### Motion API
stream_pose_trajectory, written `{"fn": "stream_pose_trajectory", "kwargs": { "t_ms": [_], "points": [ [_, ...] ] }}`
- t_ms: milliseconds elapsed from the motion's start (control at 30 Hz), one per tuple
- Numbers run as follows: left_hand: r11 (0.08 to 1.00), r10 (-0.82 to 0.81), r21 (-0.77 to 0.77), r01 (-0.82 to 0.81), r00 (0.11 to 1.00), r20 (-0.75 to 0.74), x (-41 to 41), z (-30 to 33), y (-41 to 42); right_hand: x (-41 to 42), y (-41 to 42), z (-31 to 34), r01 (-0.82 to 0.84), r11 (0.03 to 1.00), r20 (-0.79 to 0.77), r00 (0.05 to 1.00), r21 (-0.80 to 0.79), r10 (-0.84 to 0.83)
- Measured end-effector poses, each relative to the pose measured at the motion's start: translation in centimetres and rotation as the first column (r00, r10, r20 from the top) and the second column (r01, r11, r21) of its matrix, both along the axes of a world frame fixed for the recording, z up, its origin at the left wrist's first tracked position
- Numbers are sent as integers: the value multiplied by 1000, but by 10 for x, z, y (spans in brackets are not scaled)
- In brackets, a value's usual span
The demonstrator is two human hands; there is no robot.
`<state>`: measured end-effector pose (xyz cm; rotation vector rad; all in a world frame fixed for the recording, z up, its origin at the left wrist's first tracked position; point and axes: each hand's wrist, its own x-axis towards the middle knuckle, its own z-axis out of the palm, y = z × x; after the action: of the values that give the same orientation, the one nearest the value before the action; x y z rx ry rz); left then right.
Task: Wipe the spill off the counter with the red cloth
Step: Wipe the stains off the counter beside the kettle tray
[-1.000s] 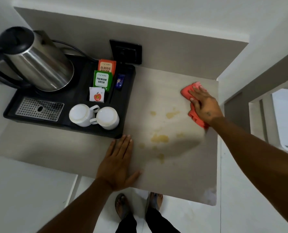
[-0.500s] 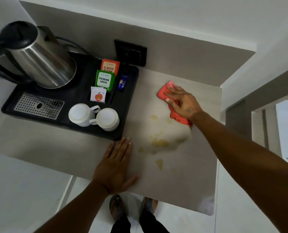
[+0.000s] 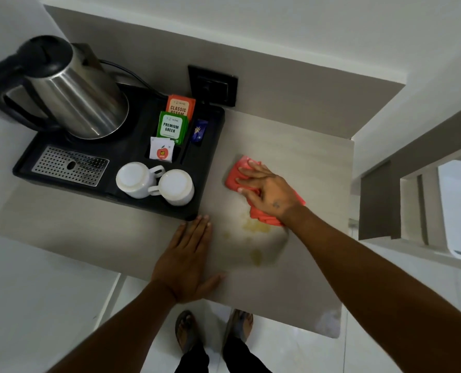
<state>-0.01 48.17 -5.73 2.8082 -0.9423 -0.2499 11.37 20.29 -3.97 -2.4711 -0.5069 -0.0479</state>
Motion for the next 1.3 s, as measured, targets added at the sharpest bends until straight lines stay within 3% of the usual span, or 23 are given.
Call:
{"fn": "stream_pose_trajectory", "kwargs": {
  "t_ms": [167, 267, 400, 567, 767, 1000, 1200, 1300],
  "points": [
    [999, 19, -41, -19, 1000, 11, -2, 1, 1, -45, 14, -6, -174, 985, 23, 985, 3, 174],
    [999, 28, -41, -28, 1000, -7, -3, 2, -1, -57, -2, -10, -92, 995, 78, 993, 24, 90],
    [999, 27, -31, -27, 1000, -6, -2, 4, -1, -46, 25, -2, 14, 1000, 23, 1000, -2, -14],
    [996, 59, -59, -60, 998, -12, -7, 4, 1, -82, 19, -7, -126, 992, 38, 991, -19, 126],
    [992, 70, -100, -72, 997, -18, -8, 4, 2, -78, 27, -7, 26, 998, 23, 999, -50, -25],
    [985, 74, -155, -81, 996, -52, -8, 3, 3, -119, 26, -6, -106, 993, 10, 994, -44, 107],
    [983, 59, -172, -71, 996, -73, -7, -2, 5, -111, 33, 5, 136, 990, -4, 991, -26, -136],
    [988, 26, -150, -40, 995, -96, -6, -2, 10, -125, 53, 3, 130, 991, -5, 991, -40, -131]
  ]
}}
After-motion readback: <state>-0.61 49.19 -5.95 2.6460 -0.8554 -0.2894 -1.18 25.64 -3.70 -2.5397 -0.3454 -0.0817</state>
